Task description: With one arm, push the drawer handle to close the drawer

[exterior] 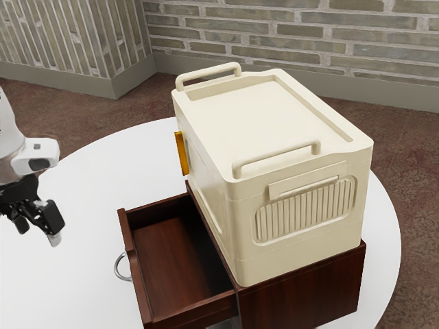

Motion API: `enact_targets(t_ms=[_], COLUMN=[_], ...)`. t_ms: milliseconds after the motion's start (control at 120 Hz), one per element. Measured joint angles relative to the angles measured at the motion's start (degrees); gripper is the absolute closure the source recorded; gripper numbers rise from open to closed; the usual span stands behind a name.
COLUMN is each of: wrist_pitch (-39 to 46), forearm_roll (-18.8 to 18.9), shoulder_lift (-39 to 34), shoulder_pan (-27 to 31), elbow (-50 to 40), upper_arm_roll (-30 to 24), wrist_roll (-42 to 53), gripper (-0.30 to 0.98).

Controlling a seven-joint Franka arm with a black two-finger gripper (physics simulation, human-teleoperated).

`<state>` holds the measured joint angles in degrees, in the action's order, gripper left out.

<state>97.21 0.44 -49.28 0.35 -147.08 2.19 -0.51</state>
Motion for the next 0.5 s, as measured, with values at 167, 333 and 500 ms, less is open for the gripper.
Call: enact_targets(t_ms=[167,333,500], wrist_pitch=[1.1,3.7,8.1], forearm_roll=[1.0,2.1,2.6], shoulder_lift=[-5.3,-6.3,-6.0], shoulder_pan=[-6.4,-8.1,-9.7], elbow=[-9.4,-12.2,-13.9], upper_arm_roll=[0.0,0.1,0.0], wrist_roll=[0.9,3.5,7.6], gripper=[0.06,0.15,0.22])
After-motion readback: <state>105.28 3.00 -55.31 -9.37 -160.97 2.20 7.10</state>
